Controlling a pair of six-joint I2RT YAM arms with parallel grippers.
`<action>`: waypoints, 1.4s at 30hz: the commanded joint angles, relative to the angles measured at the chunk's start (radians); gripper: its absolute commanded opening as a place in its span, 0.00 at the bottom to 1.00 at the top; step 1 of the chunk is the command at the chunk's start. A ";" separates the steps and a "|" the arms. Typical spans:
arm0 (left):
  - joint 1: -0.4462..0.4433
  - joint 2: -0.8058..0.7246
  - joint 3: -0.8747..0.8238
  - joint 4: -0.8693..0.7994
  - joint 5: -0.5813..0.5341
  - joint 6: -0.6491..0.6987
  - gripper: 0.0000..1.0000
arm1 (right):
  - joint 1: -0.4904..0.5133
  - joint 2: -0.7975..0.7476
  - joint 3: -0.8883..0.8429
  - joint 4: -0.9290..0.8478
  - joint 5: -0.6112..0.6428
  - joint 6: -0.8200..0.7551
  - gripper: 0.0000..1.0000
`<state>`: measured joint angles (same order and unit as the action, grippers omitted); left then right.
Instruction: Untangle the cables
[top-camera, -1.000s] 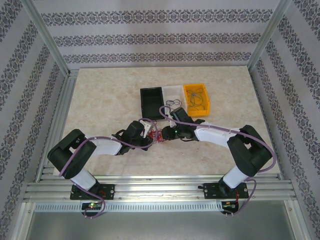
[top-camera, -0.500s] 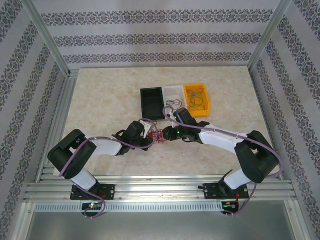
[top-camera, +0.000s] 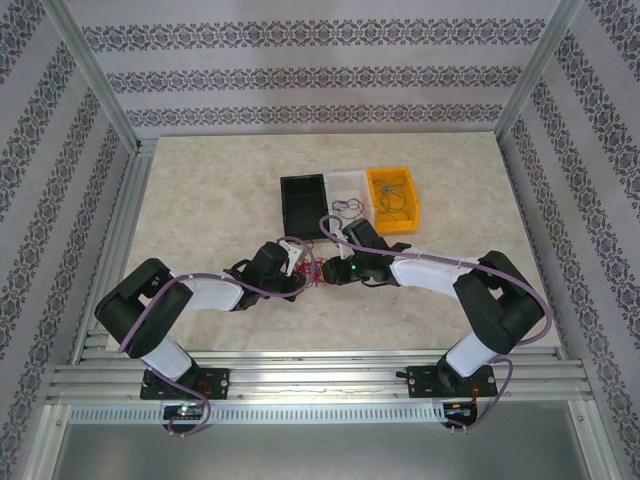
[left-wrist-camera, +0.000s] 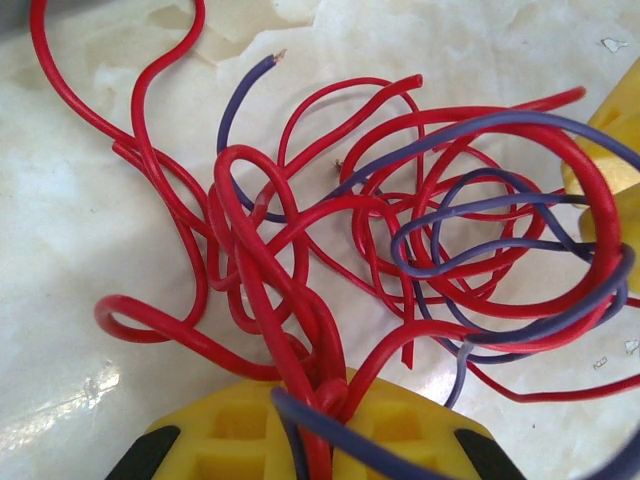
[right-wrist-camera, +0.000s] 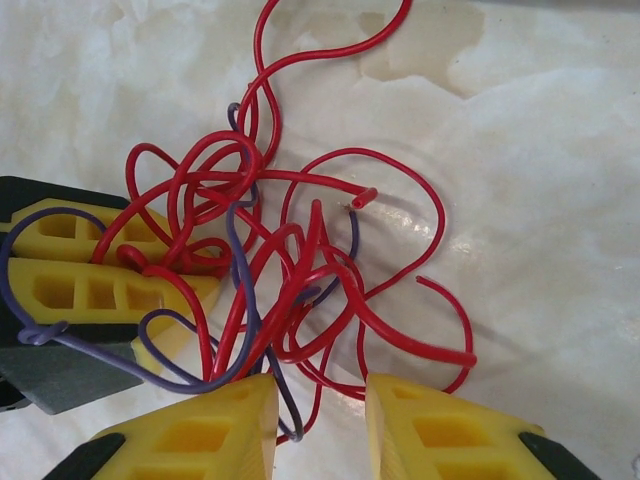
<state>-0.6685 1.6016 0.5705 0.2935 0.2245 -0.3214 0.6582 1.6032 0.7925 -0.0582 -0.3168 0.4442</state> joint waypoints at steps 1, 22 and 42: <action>-0.009 0.001 -0.023 -0.018 -0.031 -0.003 0.00 | -0.003 0.037 0.029 0.032 -0.021 -0.010 0.31; -0.009 -0.018 -0.041 -0.045 -0.123 -0.042 0.00 | -0.129 -0.055 -0.083 0.075 0.250 0.218 0.00; 0.033 -0.042 -0.066 -0.171 -0.427 -0.226 0.00 | -0.594 -0.465 -0.291 -0.128 0.353 0.296 0.00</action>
<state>-0.6949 1.5555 0.5762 0.3992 0.0422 -0.5137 0.1795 1.1687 0.5213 -0.1234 -0.2558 0.7246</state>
